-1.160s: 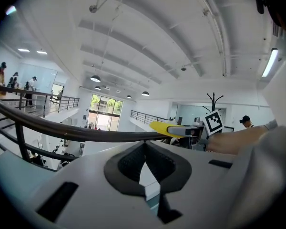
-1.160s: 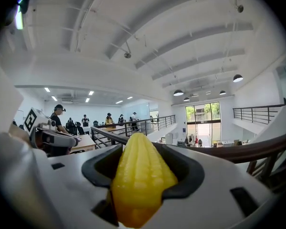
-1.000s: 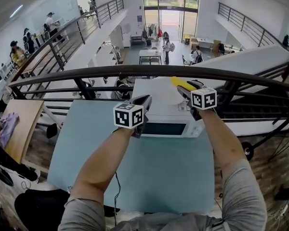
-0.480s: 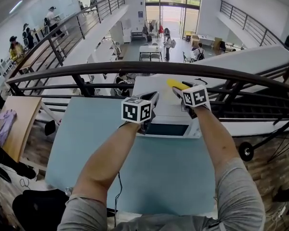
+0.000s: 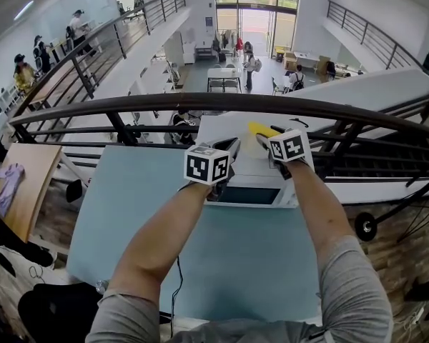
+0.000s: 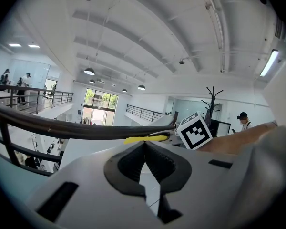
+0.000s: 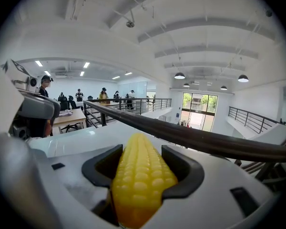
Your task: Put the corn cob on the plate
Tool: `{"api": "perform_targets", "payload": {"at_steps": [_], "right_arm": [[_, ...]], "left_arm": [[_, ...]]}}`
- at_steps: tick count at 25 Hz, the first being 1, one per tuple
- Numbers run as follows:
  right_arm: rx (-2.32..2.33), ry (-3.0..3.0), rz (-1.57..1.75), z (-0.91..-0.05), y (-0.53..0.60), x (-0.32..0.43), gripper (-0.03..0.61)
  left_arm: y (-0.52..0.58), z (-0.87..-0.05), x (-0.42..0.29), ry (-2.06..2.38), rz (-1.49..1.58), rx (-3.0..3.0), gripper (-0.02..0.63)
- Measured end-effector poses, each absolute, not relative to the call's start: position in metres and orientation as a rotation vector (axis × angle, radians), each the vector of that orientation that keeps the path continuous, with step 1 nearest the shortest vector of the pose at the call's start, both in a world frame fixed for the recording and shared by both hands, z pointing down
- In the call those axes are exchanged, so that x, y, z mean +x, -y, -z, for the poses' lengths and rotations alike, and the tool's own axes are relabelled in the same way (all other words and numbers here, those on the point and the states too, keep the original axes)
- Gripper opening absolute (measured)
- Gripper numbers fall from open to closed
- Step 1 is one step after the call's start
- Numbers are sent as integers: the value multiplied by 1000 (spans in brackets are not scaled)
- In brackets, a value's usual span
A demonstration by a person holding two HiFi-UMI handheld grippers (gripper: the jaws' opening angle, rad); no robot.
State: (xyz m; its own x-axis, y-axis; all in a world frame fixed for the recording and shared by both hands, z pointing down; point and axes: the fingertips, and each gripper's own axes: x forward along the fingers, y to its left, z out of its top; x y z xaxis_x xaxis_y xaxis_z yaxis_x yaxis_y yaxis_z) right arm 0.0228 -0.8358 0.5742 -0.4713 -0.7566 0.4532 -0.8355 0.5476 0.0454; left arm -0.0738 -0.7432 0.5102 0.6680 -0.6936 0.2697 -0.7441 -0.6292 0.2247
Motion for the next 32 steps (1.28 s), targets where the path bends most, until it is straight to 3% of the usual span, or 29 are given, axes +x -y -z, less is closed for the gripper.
{"api": "perform_targets", "payload": {"at_steps": [32], "right_arm": [[1205,2302,-140,-577,826,17,302]], "left_arm": [[743,-513,-71,1154,-228,2540,17]]}}
